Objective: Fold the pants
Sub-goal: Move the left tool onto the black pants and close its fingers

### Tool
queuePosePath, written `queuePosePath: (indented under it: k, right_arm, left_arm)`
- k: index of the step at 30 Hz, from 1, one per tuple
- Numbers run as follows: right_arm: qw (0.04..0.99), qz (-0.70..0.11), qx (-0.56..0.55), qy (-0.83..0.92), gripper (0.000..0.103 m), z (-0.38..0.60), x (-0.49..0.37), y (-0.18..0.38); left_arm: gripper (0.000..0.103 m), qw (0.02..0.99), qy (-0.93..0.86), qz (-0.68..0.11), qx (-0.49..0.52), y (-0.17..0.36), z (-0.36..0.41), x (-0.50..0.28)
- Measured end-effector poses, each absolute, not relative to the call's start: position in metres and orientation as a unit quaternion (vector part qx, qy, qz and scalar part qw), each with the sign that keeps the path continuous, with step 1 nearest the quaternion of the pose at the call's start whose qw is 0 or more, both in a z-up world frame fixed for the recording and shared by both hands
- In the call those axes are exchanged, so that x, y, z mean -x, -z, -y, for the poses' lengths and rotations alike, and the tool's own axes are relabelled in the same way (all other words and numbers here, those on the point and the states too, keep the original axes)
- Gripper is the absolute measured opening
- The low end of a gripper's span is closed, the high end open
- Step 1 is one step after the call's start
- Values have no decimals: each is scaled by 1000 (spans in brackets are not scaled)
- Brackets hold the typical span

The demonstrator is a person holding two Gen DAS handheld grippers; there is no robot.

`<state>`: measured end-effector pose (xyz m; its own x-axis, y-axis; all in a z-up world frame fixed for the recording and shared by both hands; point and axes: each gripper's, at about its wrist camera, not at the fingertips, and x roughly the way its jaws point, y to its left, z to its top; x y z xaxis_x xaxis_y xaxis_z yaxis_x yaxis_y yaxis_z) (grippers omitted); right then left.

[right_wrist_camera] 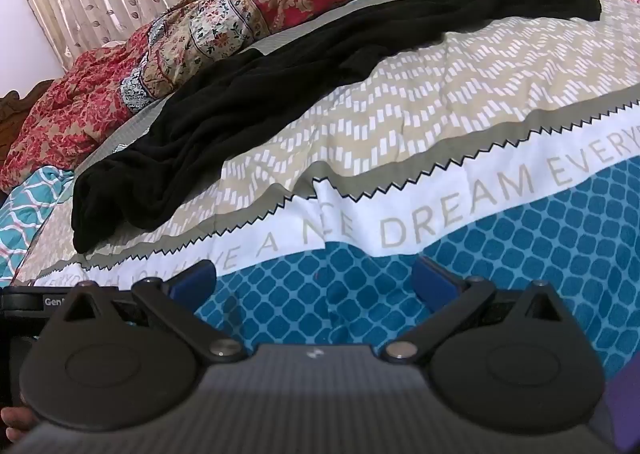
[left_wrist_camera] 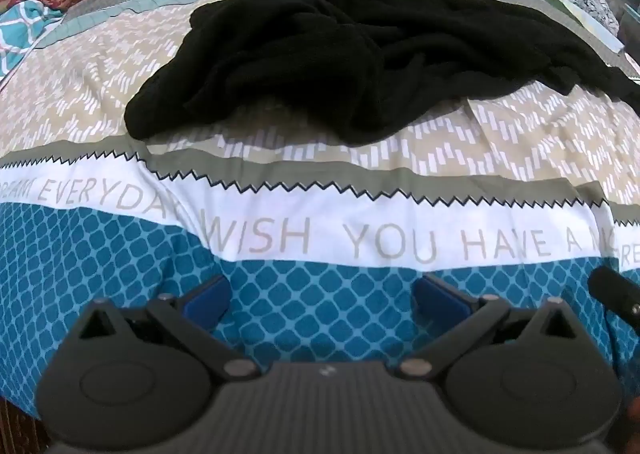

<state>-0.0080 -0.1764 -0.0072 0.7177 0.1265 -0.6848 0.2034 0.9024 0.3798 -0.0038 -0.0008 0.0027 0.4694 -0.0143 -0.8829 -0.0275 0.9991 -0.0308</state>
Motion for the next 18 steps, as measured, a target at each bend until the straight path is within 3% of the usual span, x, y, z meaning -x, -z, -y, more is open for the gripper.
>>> queuePosePath:
  k: [3, 9, 12, 16, 18]
  right_arm:
    - [900, -375, -219, 20, 103, 177, 9, 7]
    - [901, -372, -222, 22, 103, 176, 14, 1]
    - [902, -371, -221, 25, 103, 173, 11, 0]
    - [902, -365, -230, 23, 102, 179, 13, 6]
    - [902, -365, -230, 27, 96, 180, 12, 6]
  left_arm:
    - [103, 853, 8, -520, 54, -12, -7, 7]
    - [102, 866, -32, -446, 225, -48, -69, -3]
    - [95, 831, -31, -438, 342, -47, -99, -28]
    - [95, 795, -7, -427, 432, -33, -111, -65]
    - [78, 773, 0, -440, 457, -18, -107, -85]
